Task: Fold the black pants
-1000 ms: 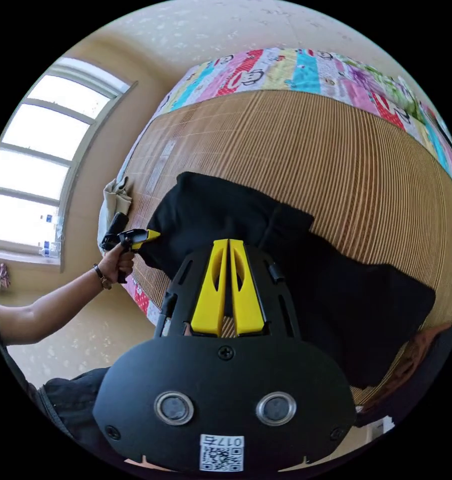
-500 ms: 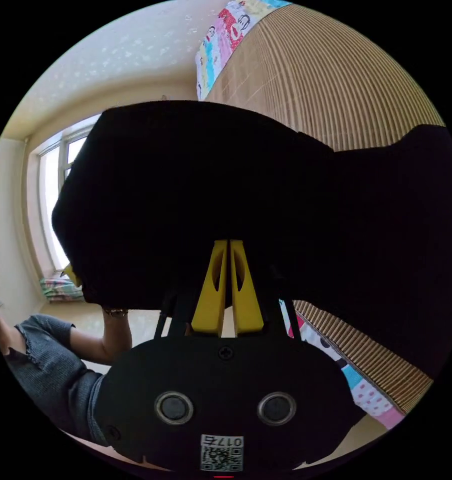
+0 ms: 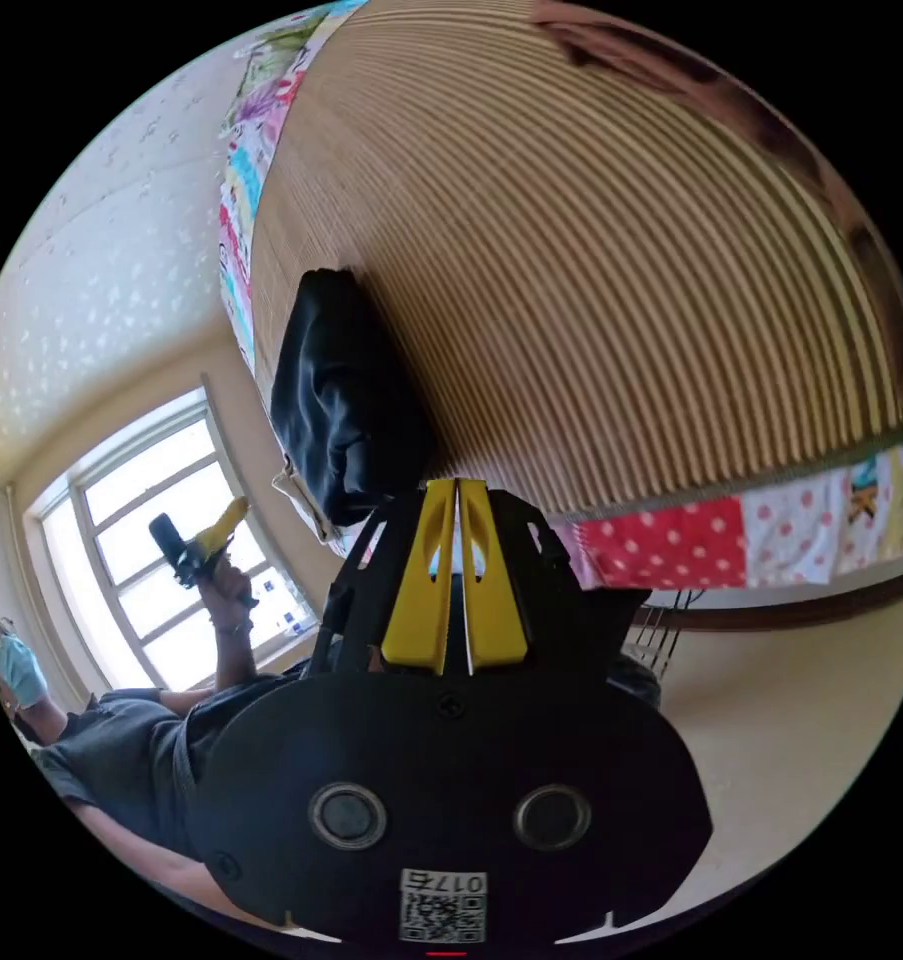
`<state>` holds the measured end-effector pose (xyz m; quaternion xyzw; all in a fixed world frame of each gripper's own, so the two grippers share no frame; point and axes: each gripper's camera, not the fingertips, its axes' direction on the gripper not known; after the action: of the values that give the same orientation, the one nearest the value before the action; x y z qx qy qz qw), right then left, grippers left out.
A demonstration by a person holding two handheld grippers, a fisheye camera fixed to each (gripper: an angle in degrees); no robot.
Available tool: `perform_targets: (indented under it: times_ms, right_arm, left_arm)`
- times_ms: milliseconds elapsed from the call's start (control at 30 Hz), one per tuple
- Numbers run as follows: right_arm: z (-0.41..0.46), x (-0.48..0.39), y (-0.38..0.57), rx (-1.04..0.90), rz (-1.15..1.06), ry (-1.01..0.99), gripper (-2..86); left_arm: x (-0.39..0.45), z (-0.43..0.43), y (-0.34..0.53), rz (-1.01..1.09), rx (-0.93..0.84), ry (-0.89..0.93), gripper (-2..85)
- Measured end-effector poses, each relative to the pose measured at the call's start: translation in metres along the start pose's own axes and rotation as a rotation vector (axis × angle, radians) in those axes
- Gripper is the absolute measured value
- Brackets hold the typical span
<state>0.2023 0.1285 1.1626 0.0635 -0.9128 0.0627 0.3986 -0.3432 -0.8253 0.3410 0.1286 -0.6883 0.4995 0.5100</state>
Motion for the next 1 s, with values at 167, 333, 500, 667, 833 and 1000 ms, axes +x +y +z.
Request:
perform_targets:
  times_ms: [167,333,500,667,833,1000]
  right_arm:
    - [-0.048,0.025,0.032,-0.033,-0.028,-0.262,6.0]
    - [-0.027,0.021,0.033,-0.104,-0.021,-0.514,16.4]
    - [-0.008,0.008,0.022,-0.161,0.003,-0.64,25.2]
    - [-0.01,-0.016,-0.002,-0.129,-0.021,-0.65,32.3]
    - [-0.025,-0.014,-0.048,0.029,-0.004,-0.852,28.0]
    - [-0.025,-0.065,-0.082,-0.086,-0.082,-0.693,23.3]
  left_arm:
    - [-0.125,-0.033,0.057,-0.396,0.207,-0.079,21.9]
    - [-0.195,0.014,0.078,-0.496,0.07,0.136,23.1]
    - [-0.193,0.075,0.091,-0.604,-0.008,0.462,16.9]
    - [-0.117,0.103,0.094,-0.623,0.037,0.803,10.7]
    - [-0.048,0.088,0.097,-0.613,0.069,0.785,7.3]
    - [-0.031,0.035,0.104,-0.581,0.172,0.648,6.5]
